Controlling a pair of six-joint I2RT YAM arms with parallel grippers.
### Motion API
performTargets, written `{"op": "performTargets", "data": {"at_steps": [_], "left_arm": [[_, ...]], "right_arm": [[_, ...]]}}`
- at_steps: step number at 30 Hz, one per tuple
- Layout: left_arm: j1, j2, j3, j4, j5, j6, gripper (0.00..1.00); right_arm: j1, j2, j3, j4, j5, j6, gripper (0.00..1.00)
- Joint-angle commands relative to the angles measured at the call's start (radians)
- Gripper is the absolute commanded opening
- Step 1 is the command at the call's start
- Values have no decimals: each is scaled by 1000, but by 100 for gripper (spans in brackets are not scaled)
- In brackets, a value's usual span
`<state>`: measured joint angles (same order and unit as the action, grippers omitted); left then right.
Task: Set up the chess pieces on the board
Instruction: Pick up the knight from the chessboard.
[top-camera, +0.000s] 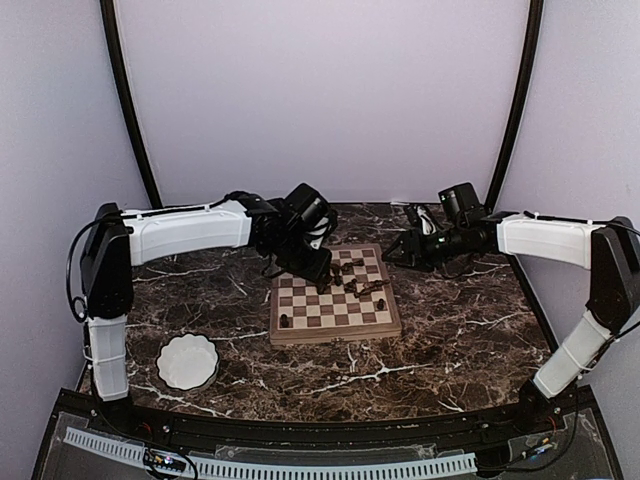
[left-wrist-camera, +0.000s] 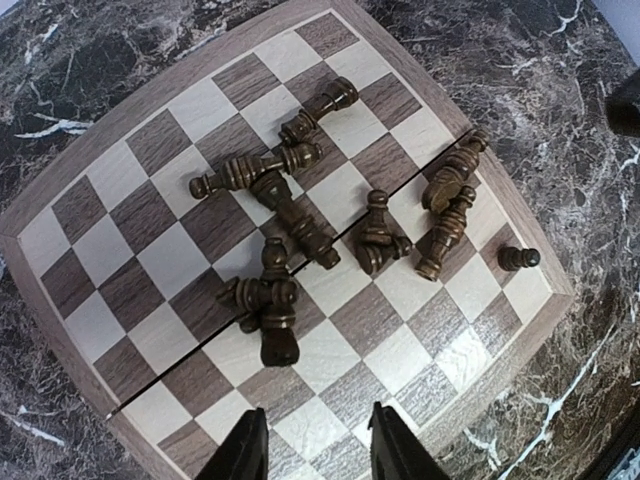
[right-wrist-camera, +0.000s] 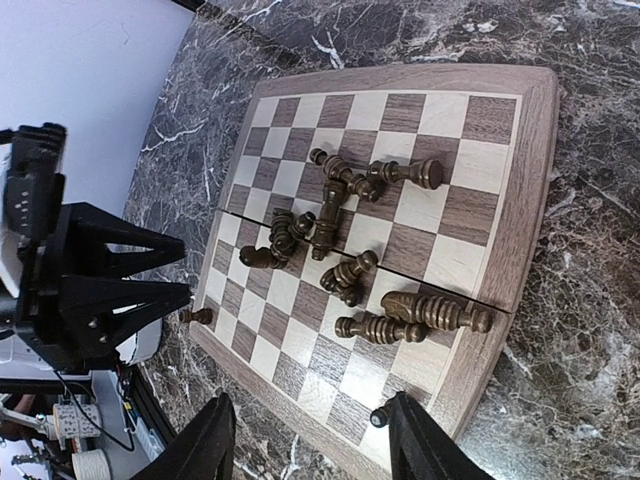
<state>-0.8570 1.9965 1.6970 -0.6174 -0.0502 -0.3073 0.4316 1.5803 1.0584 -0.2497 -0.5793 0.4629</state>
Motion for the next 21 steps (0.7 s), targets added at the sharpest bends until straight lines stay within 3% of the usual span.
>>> {"op": "performTargets", "data": {"at_steps": [1,21], "left_arm": [[27,71,64,-29,12,-15,37],[71,164,96,21,158,-87,32]], "right_arm": [[7,4,26,-13,-3,-28,54],[7,-14,7,-36,-2,-39,54]]}}
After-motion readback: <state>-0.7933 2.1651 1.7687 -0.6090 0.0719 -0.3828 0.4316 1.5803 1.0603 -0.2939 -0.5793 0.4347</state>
